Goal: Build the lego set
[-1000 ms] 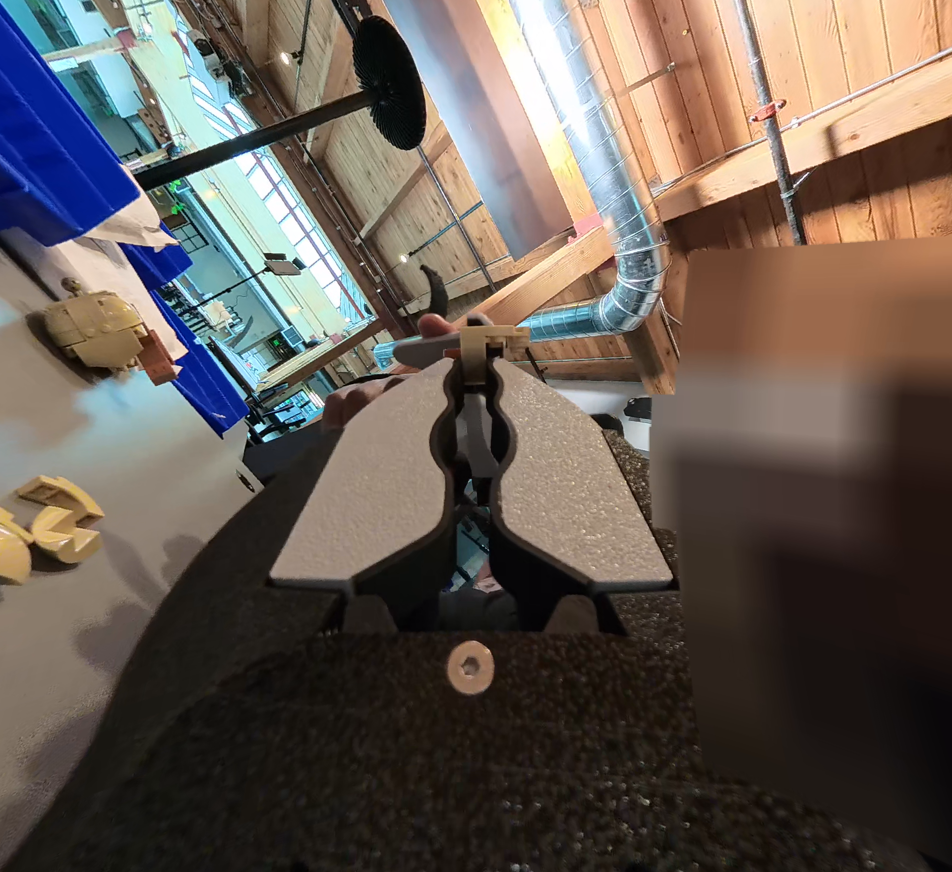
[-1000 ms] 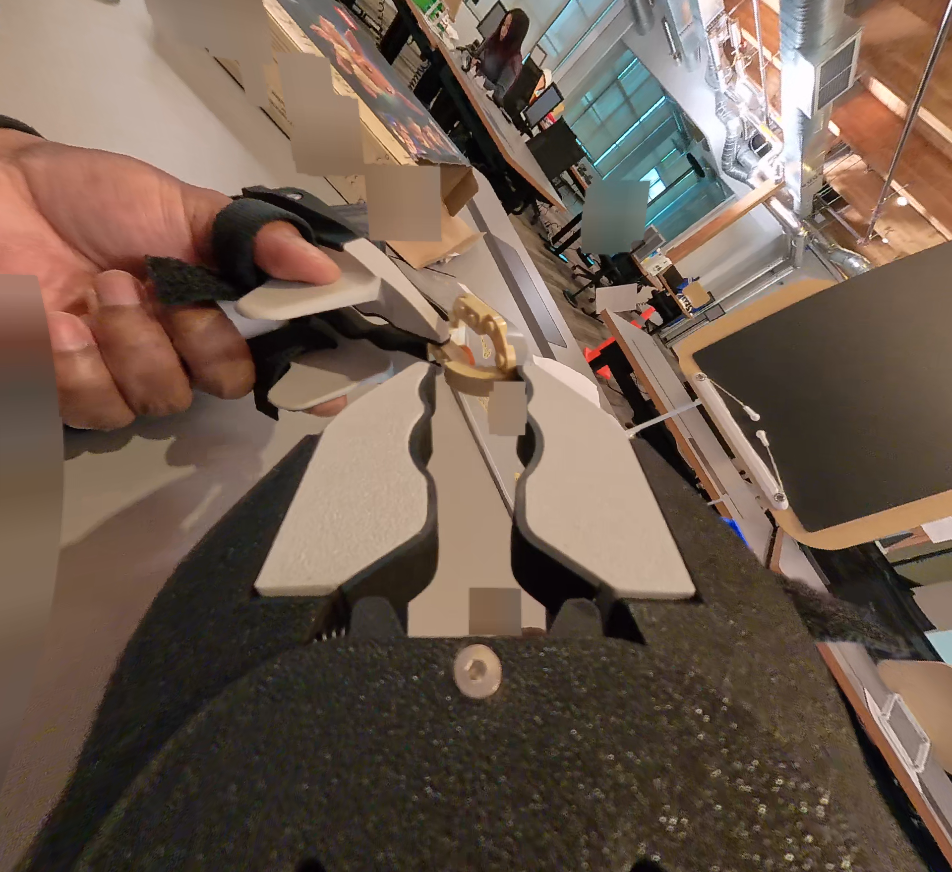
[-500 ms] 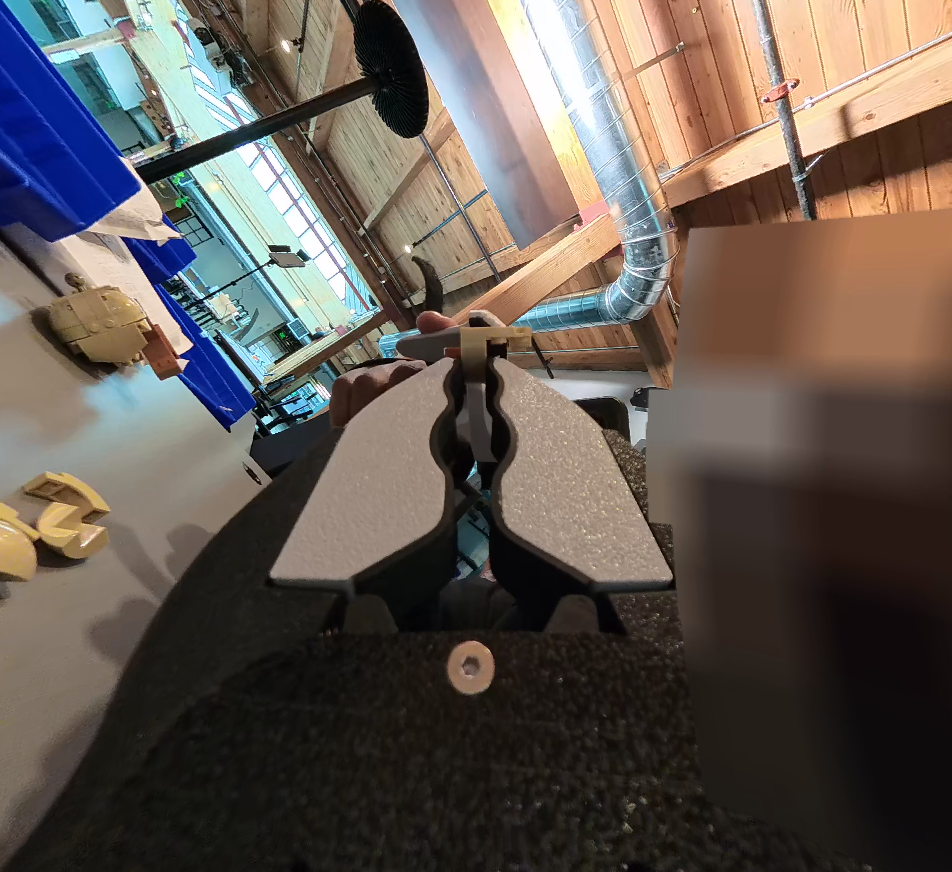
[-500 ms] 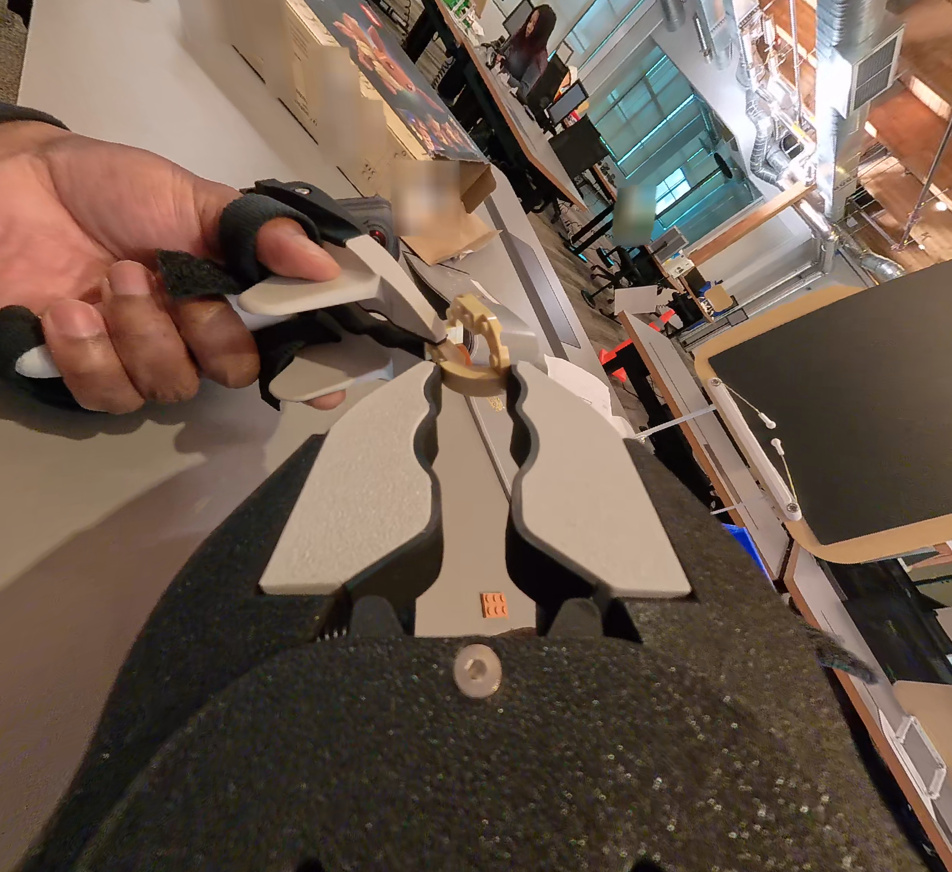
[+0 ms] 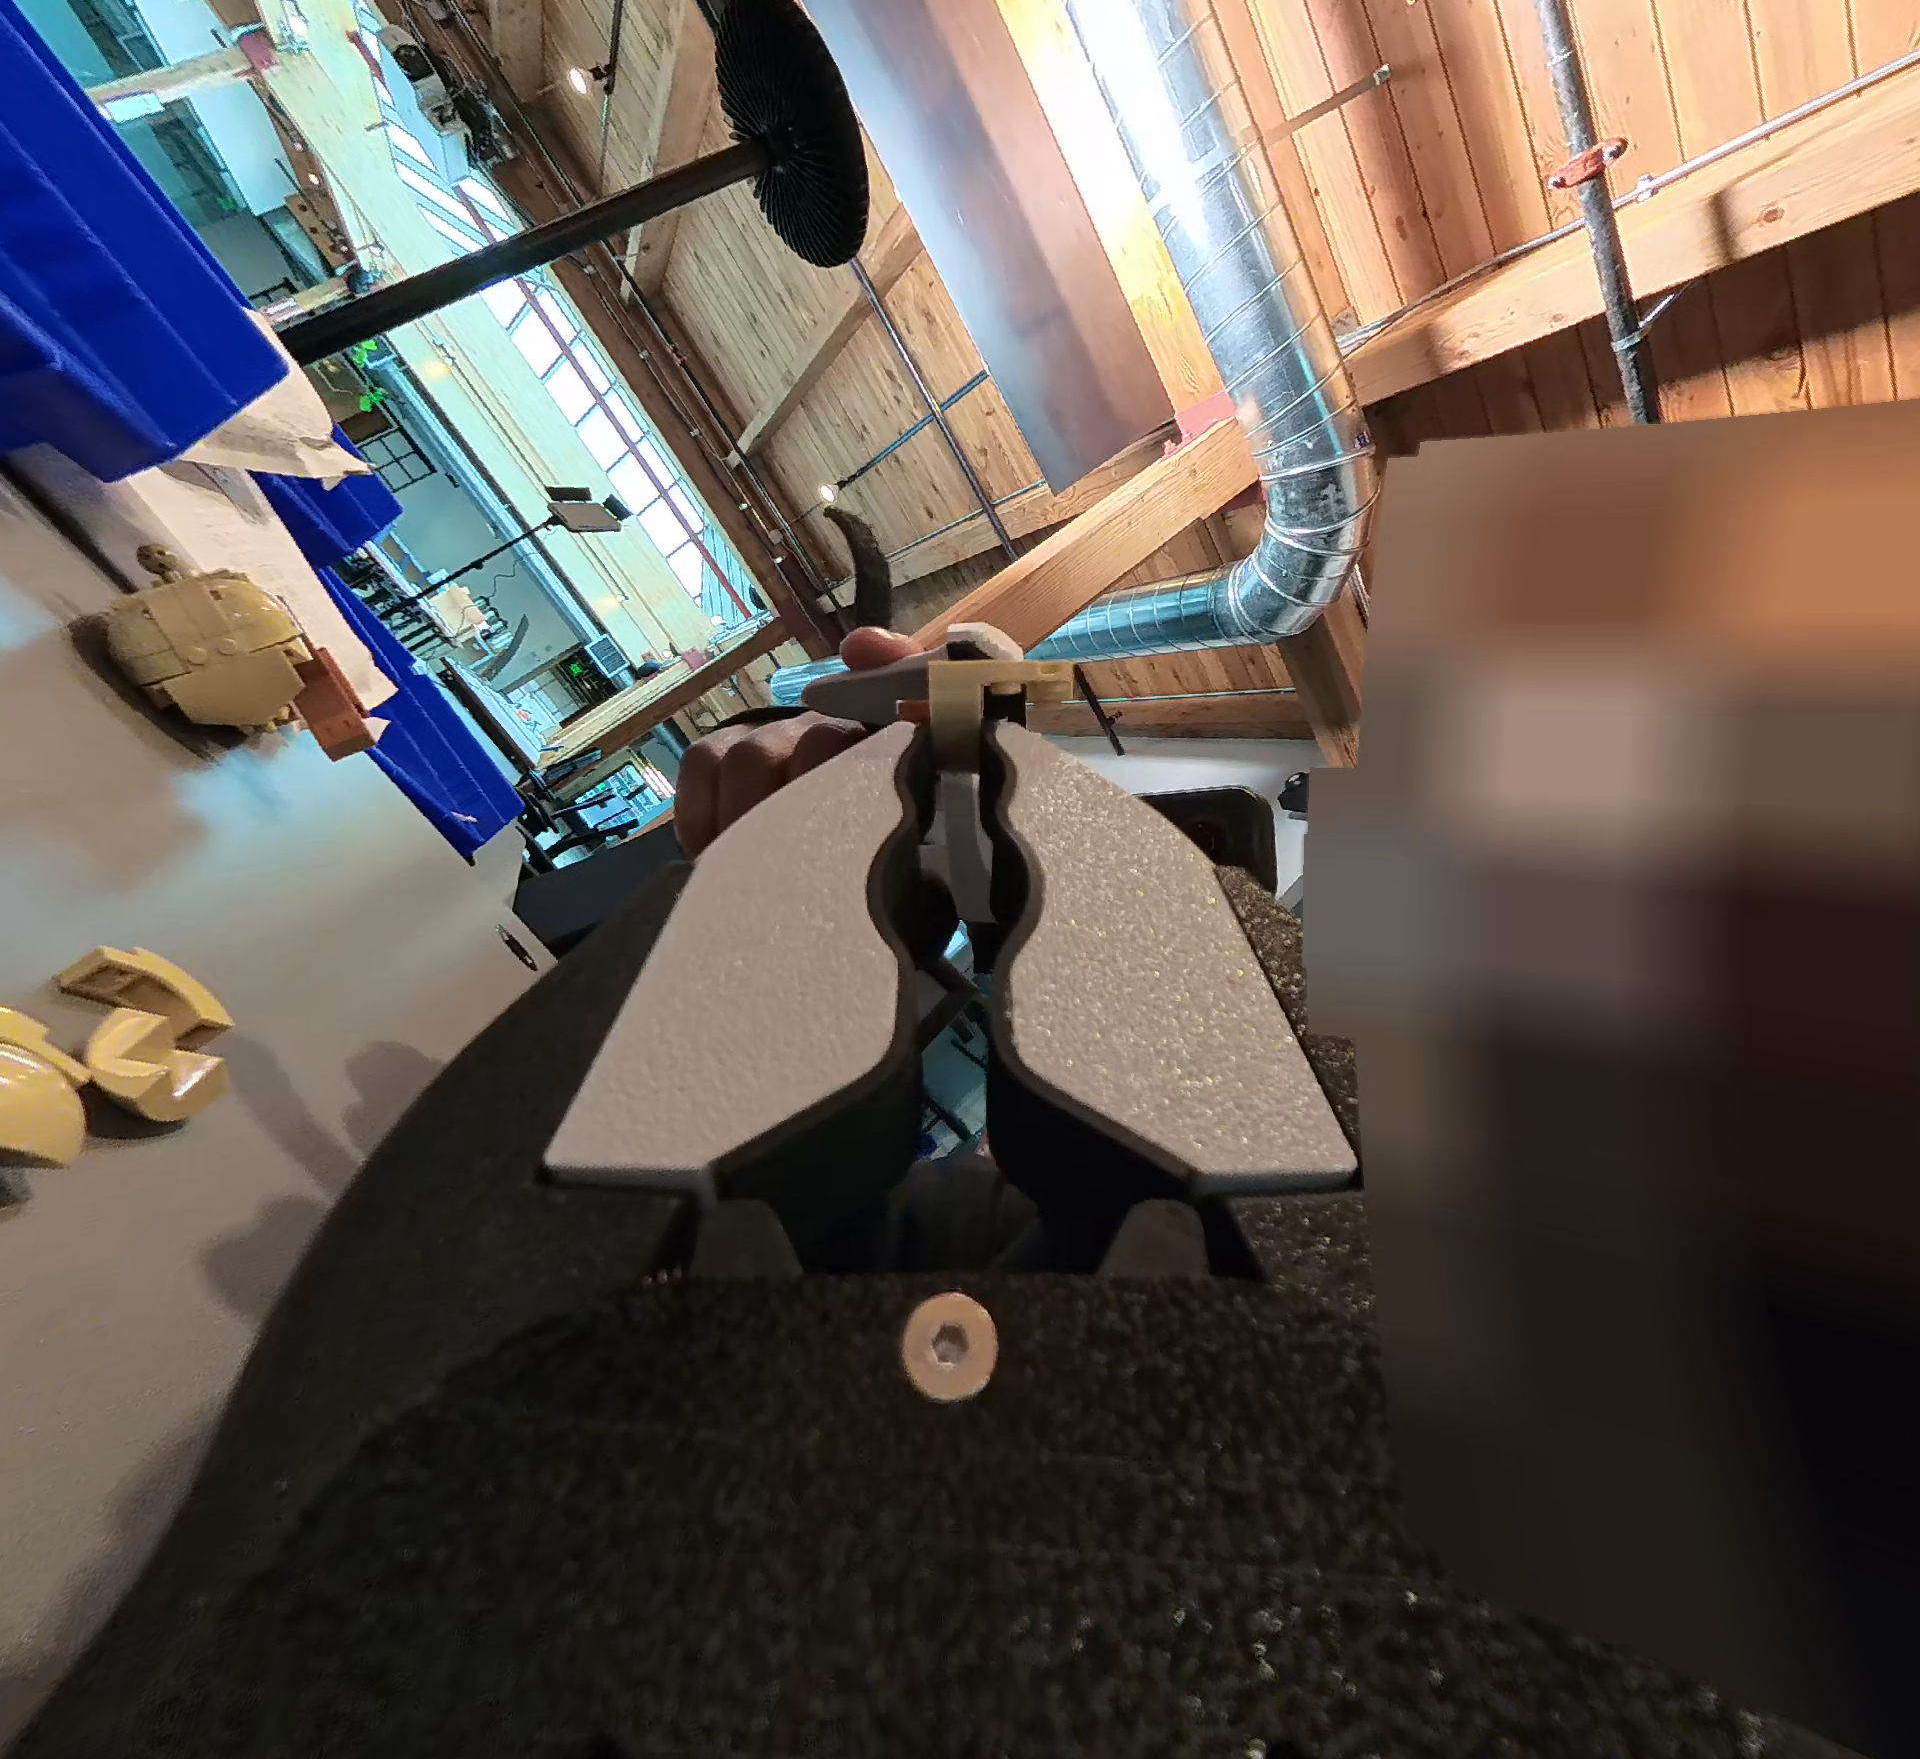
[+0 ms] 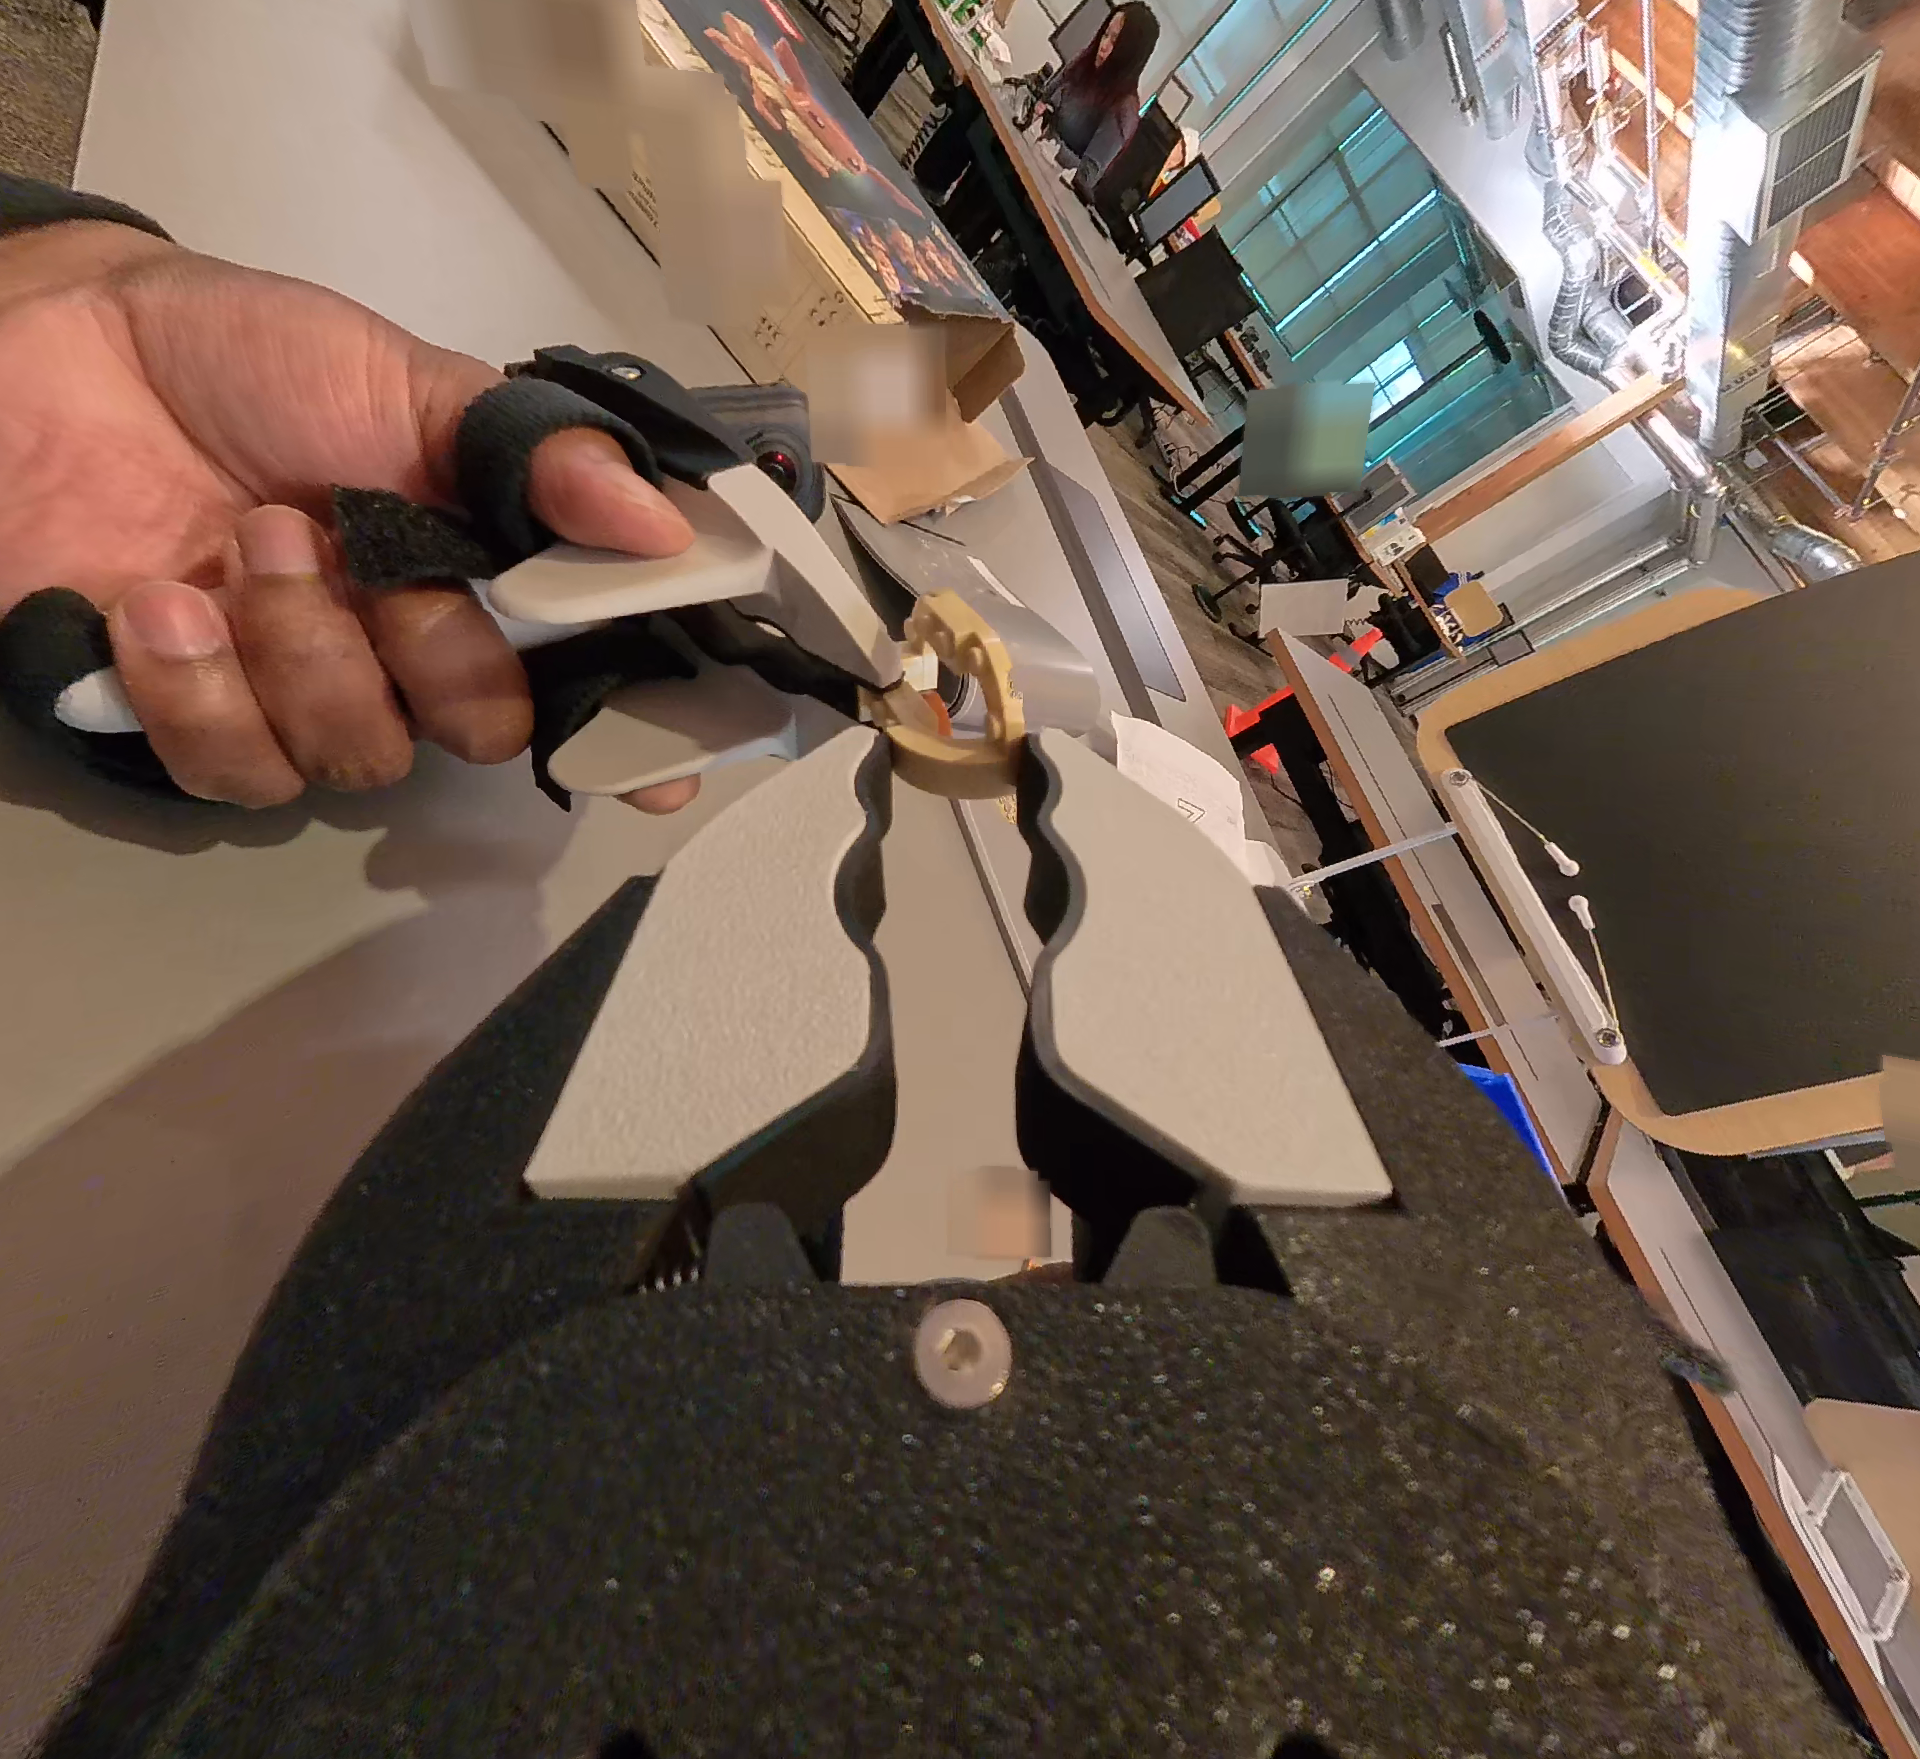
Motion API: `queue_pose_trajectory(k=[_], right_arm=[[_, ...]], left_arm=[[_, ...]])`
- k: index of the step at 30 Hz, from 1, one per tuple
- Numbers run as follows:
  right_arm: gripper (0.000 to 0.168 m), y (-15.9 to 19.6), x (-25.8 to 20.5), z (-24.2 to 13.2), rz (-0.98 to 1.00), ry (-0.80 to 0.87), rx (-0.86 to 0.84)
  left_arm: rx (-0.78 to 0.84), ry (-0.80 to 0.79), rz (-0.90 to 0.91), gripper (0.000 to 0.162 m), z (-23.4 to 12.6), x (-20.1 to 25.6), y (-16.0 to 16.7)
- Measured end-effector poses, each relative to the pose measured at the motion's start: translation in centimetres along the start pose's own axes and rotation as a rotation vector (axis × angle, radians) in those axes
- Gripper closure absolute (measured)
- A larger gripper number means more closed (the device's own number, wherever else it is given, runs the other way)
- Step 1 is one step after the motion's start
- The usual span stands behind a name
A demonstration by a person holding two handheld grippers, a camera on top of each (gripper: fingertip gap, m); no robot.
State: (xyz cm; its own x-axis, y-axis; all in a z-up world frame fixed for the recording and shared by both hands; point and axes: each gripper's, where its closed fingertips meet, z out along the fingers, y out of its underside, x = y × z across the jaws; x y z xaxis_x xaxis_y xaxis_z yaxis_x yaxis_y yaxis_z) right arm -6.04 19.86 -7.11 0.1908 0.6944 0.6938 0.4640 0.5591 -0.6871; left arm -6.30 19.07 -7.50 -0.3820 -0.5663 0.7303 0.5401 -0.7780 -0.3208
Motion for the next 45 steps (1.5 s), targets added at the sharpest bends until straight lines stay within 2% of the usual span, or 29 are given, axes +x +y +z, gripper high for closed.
queue_pose_trajectory(k=[20, 25, 28, 30, 37, 45], right_arm=[[0.146, 0.8, -0.3, 0.0, 0.019, -0.013, -0.01], [0.145, 0.9, -0.3, 0.1, 0.044, 0.001, 0.016], [0.144, 1.5, -0.4, 0.3, 0.075, 0.023, 0.035], [0.132, 2.0, -0.6, 0.3, 0.065, 0.039, 0.031], [0.129, 2.3, -0.8, 0.6, 0.028, 0.078, 0.03], [0.137, 2.2, -1.2, 1.9, 0.025, 0.048, 0.035]], left_arm=[[-0.007, -0.055, 0.026, 0.155, -0.1, -0.7, 0.2], [-0.013, -0.088, 0.08, 0.154, -0.1, -0.9, 0.1], [-0.03, -0.162, 0.182, 0.155, -0.2, -1.3, -0.1], [-0.033, -0.242, 0.303, 0.155, -0.4, -1.6, -0.6], [-0.168, -0.66, 0.905, 0.155, -2.6, -3.0, -2.7], [-0.216, -0.701, 0.943, 0.154, -2.9, -3.9, -2.8]])
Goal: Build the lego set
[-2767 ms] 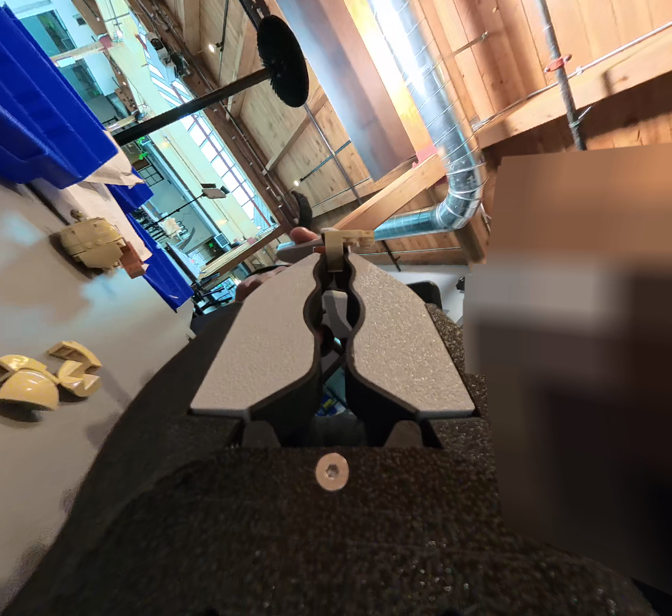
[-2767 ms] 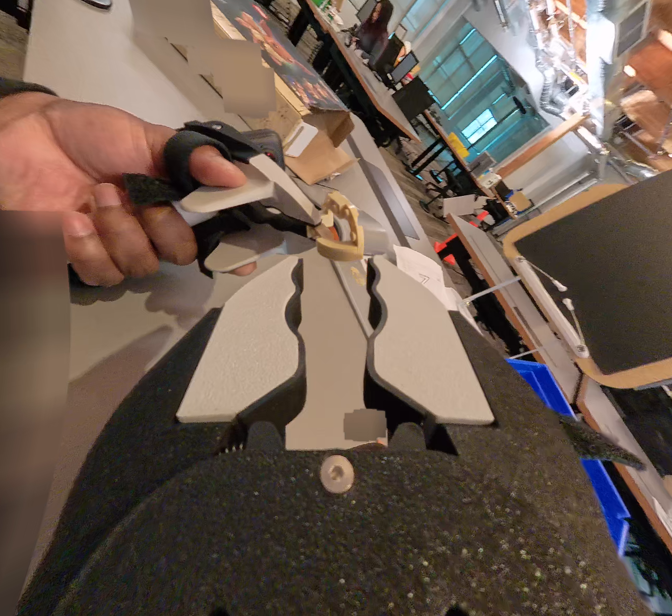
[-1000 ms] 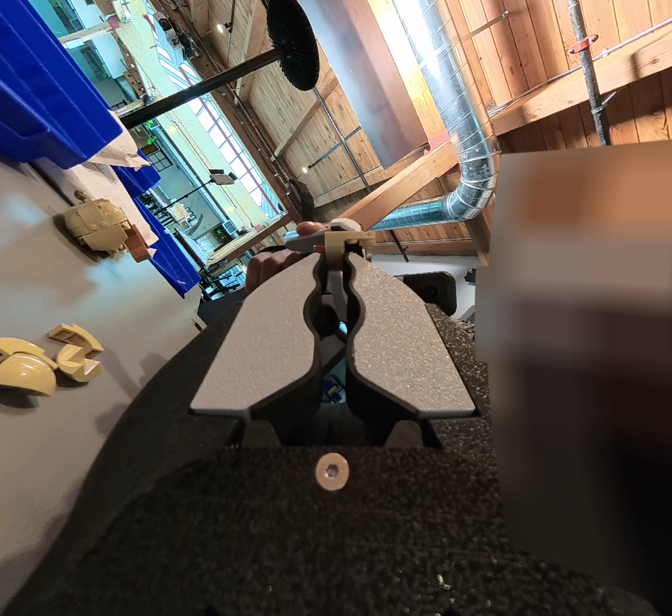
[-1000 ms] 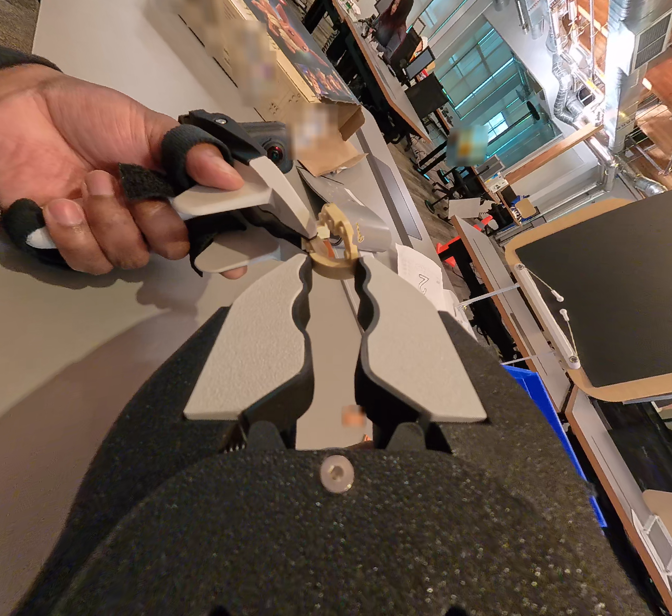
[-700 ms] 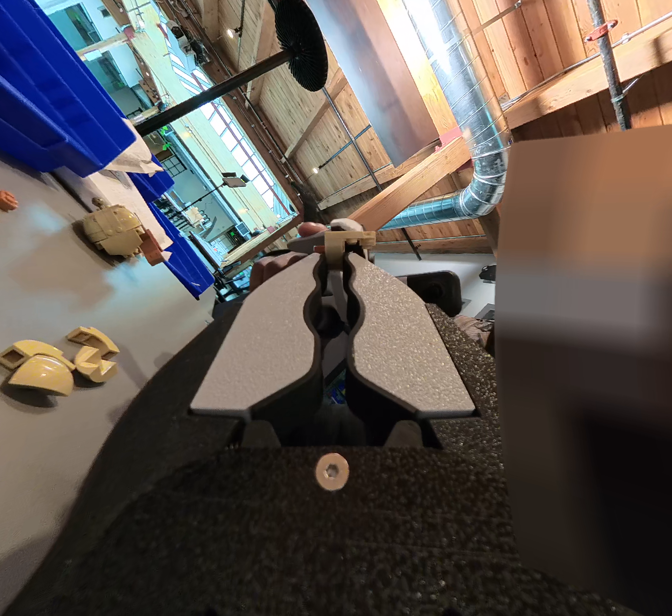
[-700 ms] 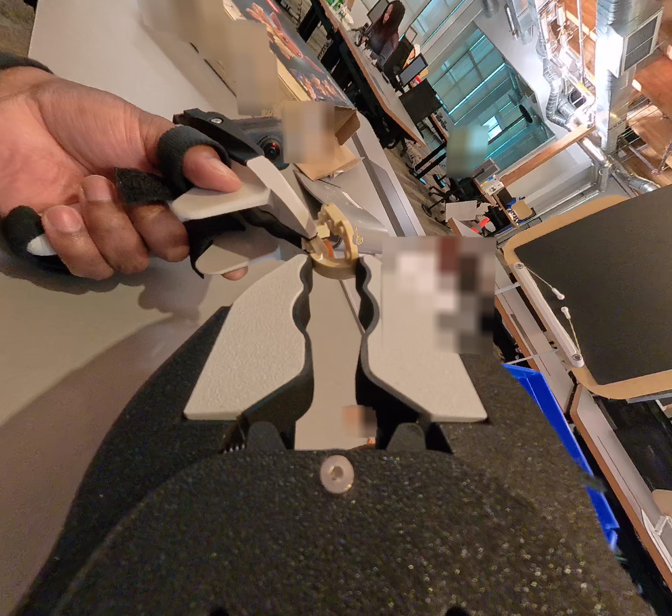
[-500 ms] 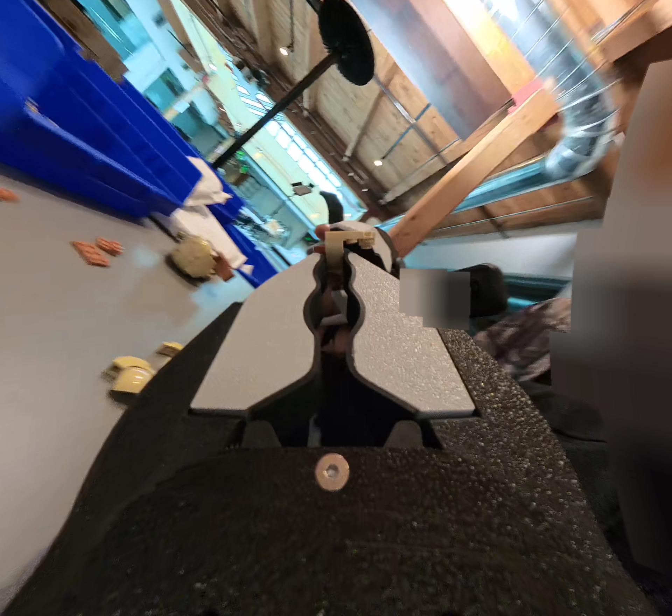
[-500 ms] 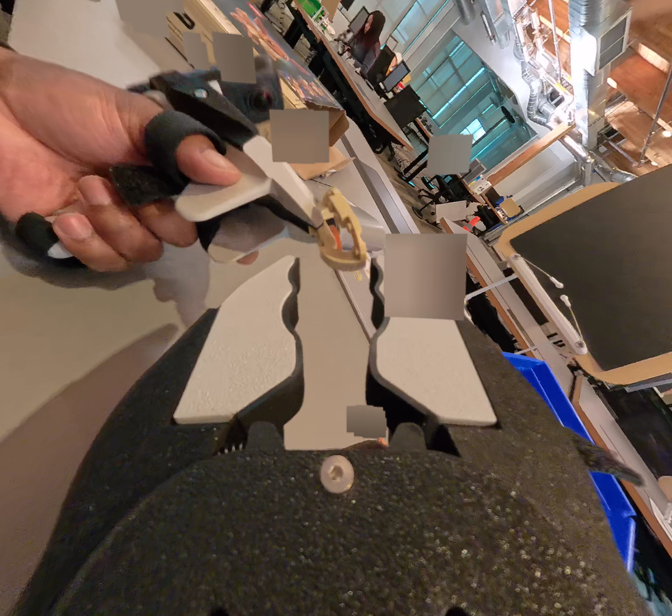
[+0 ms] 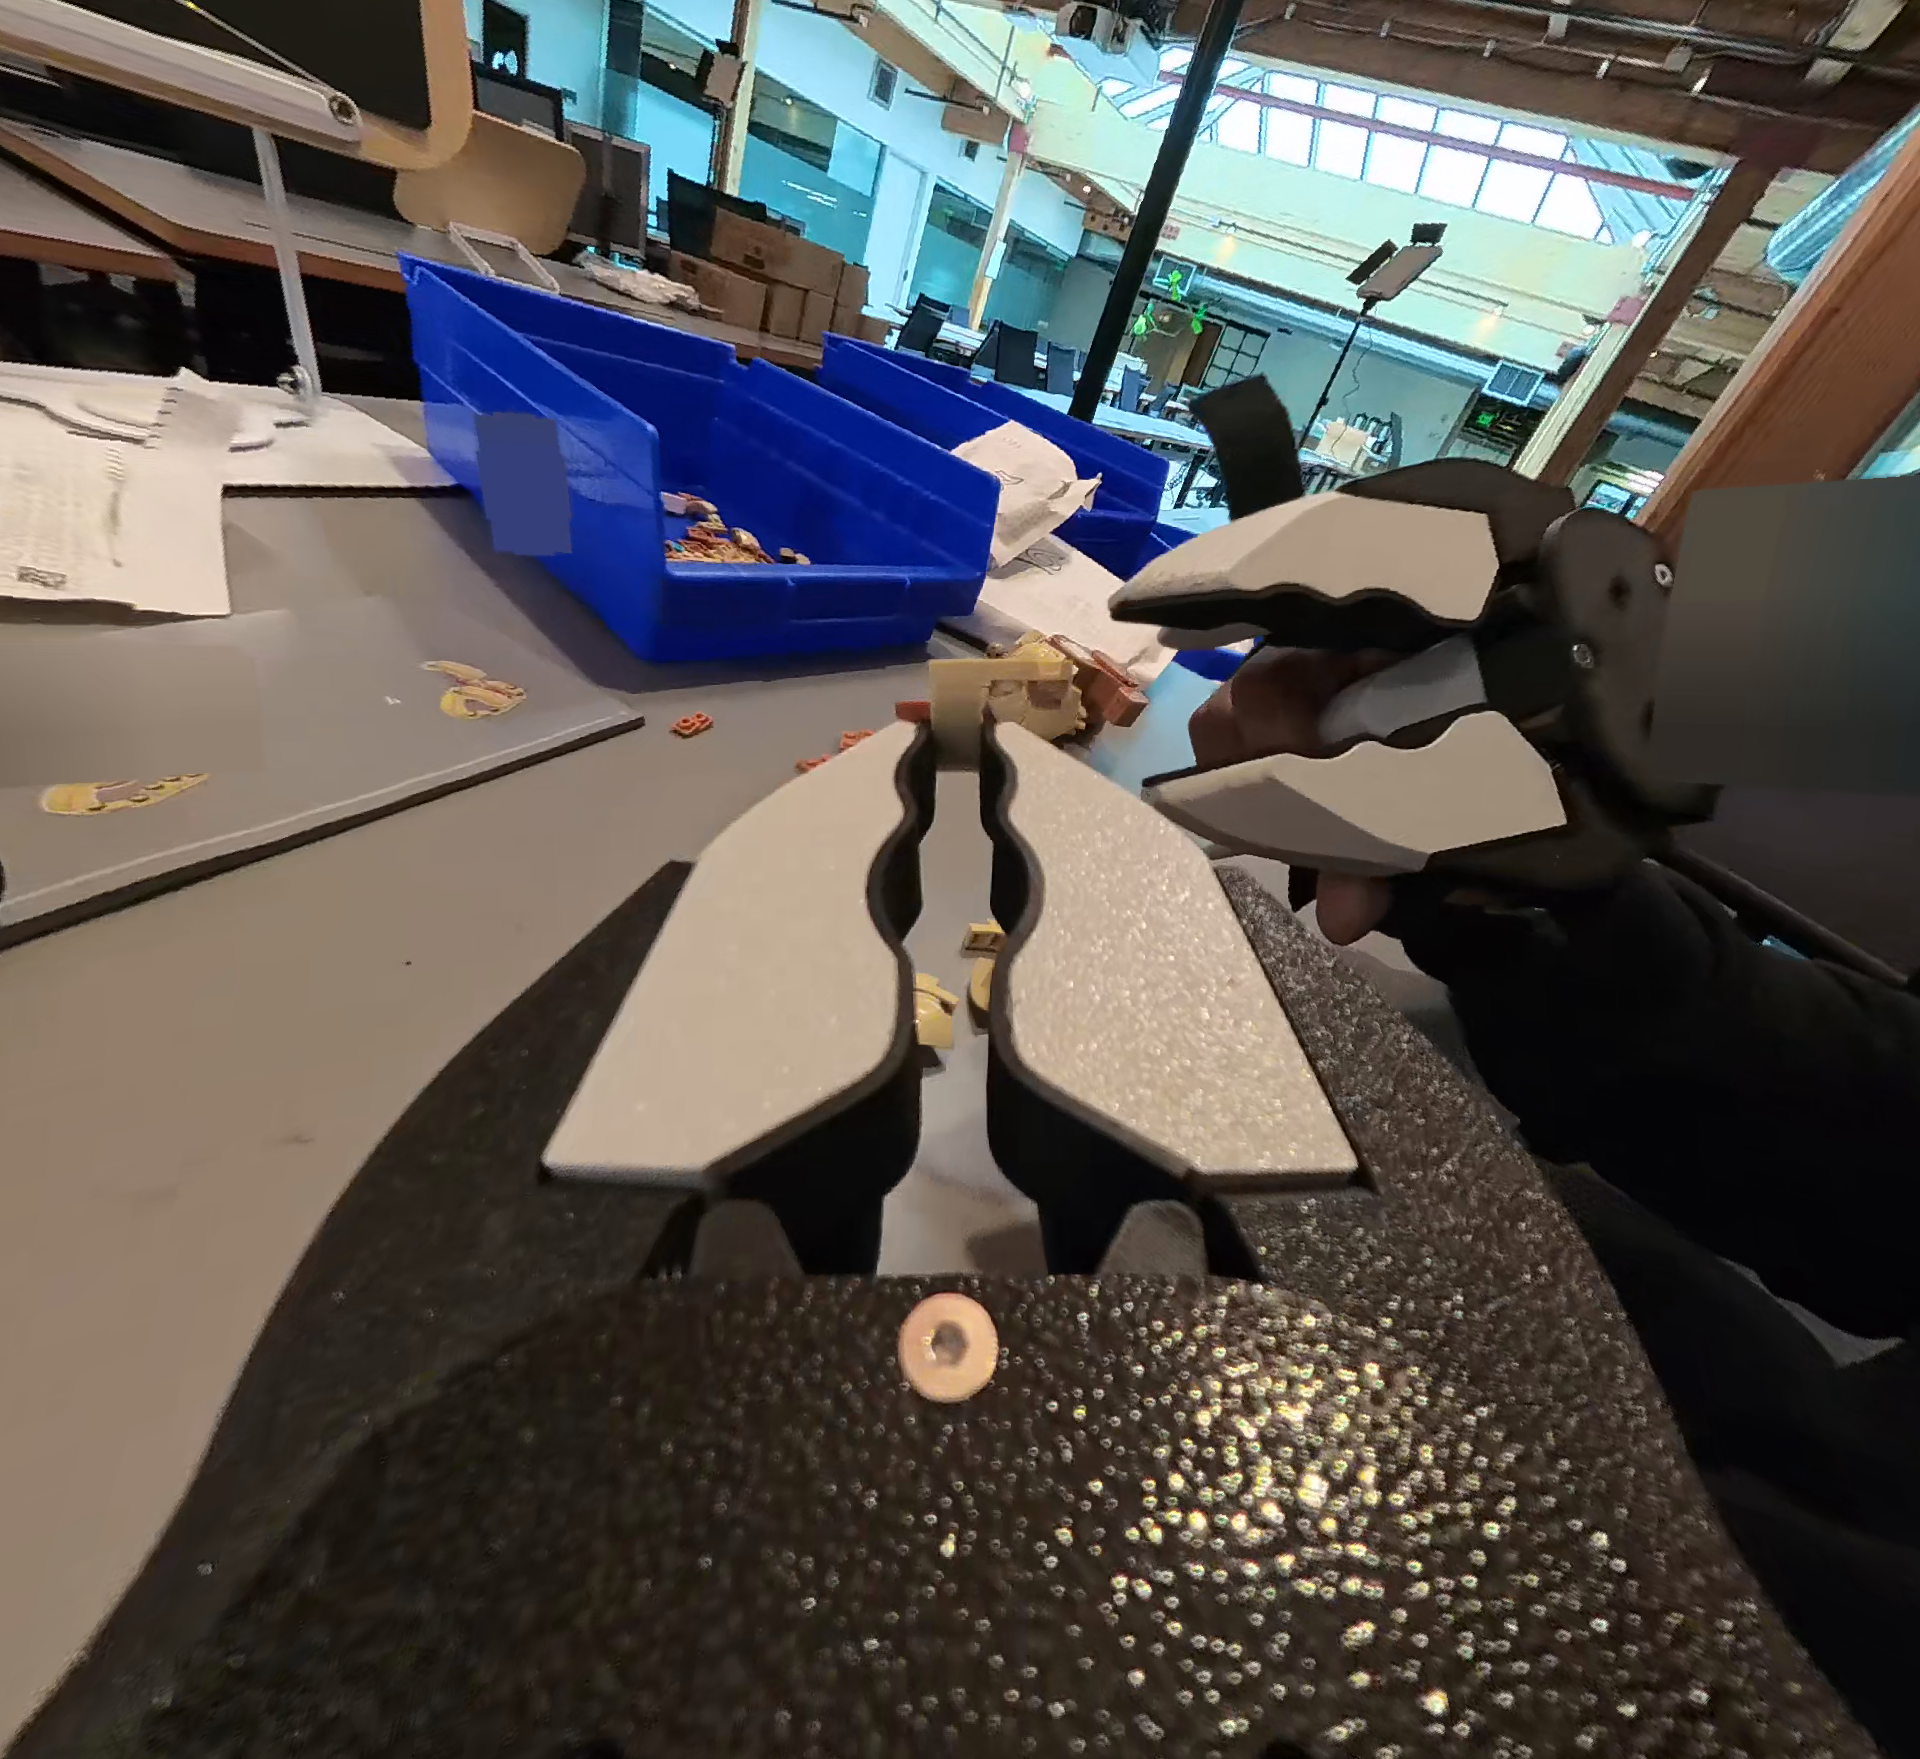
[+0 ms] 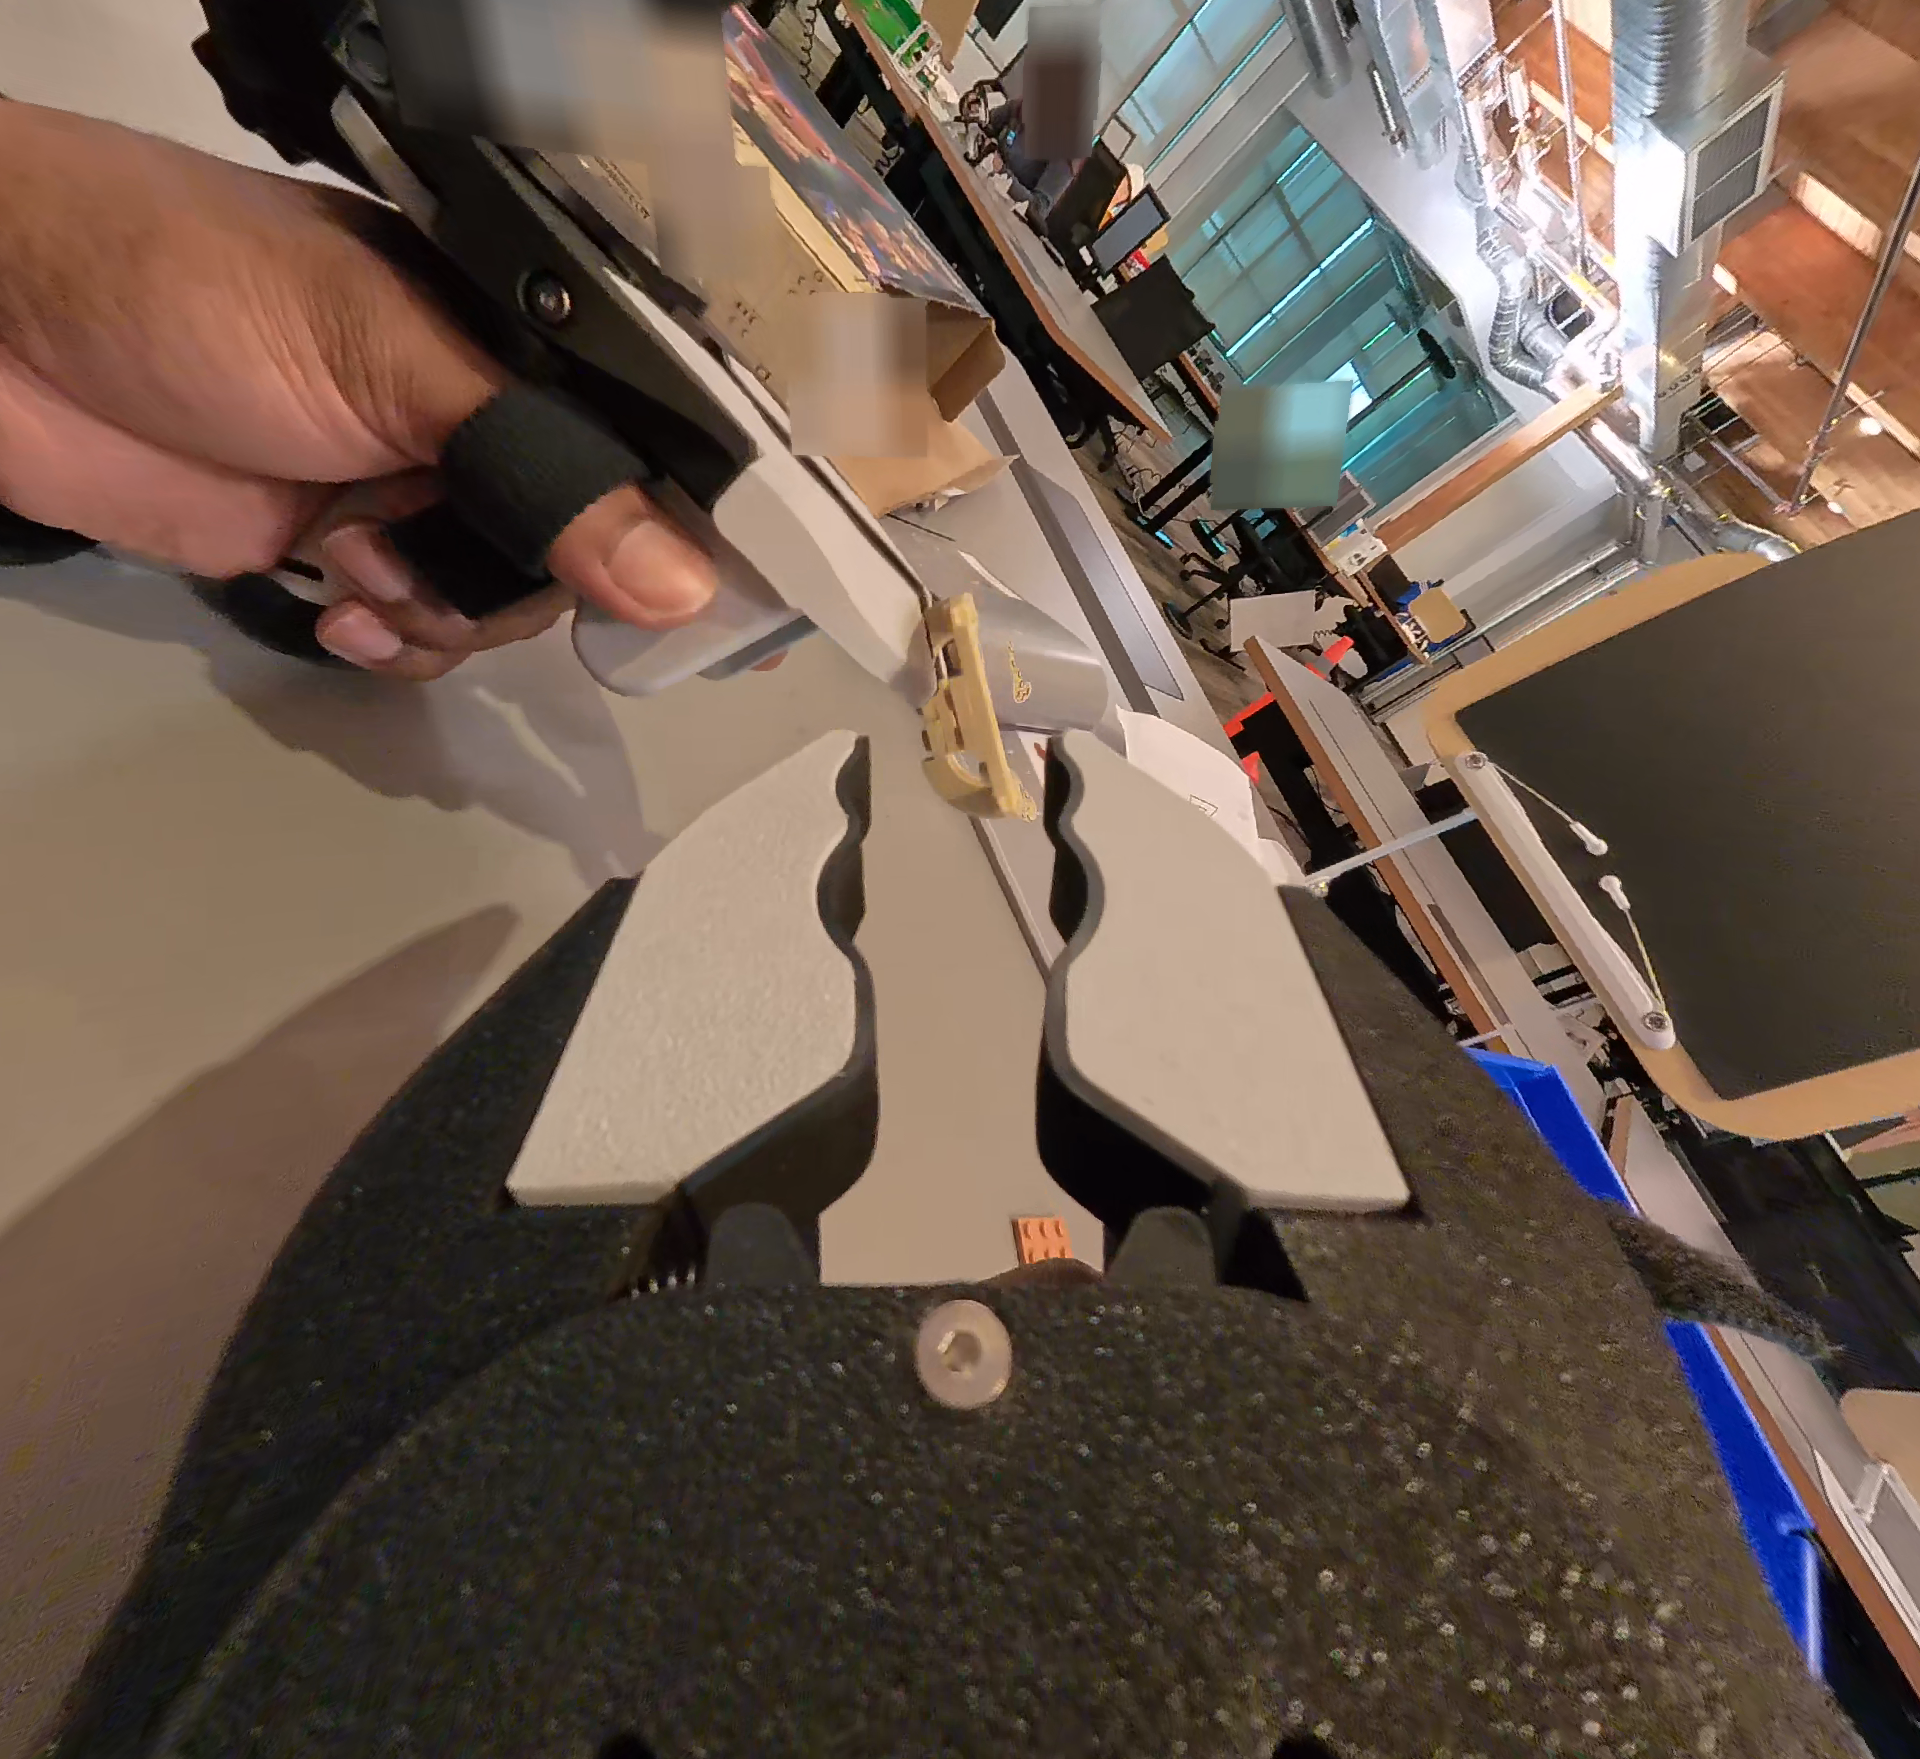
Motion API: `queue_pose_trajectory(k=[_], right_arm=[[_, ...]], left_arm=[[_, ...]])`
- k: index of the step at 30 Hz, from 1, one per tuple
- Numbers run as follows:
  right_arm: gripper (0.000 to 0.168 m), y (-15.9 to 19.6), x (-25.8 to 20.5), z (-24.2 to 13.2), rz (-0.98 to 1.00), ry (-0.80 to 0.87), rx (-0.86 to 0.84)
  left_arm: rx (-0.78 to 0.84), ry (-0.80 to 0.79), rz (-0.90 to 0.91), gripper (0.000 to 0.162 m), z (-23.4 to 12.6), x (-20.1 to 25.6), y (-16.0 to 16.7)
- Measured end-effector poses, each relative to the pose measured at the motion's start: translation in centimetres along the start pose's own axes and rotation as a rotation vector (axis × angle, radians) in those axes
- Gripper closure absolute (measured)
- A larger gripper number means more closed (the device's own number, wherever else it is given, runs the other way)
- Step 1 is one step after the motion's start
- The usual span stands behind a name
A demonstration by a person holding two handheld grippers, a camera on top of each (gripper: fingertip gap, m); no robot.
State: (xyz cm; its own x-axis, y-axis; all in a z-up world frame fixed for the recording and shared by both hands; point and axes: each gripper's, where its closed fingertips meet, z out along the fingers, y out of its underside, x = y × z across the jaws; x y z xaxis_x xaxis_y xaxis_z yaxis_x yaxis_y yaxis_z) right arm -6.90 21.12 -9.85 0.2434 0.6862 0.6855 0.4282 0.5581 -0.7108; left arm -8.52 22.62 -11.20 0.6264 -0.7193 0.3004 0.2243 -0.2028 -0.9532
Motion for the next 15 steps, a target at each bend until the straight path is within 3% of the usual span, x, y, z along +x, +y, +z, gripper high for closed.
queue_pose_trajectory(k=[9, 15], right_arm=[[0.143, 1.0, 0.0, 2.0, -0.037, -0.044, -0.049], [0.147, 2.1, 0.0, 3.0, 0.038, -0.123, -0.043]], left_arm=[[-0.068, 0.094, -0.185, 0.155, 0.0, -0.5, 0.8], [-0.079, 0.156, -0.293, 0.155, -0.1, -0.9, 0.7]])
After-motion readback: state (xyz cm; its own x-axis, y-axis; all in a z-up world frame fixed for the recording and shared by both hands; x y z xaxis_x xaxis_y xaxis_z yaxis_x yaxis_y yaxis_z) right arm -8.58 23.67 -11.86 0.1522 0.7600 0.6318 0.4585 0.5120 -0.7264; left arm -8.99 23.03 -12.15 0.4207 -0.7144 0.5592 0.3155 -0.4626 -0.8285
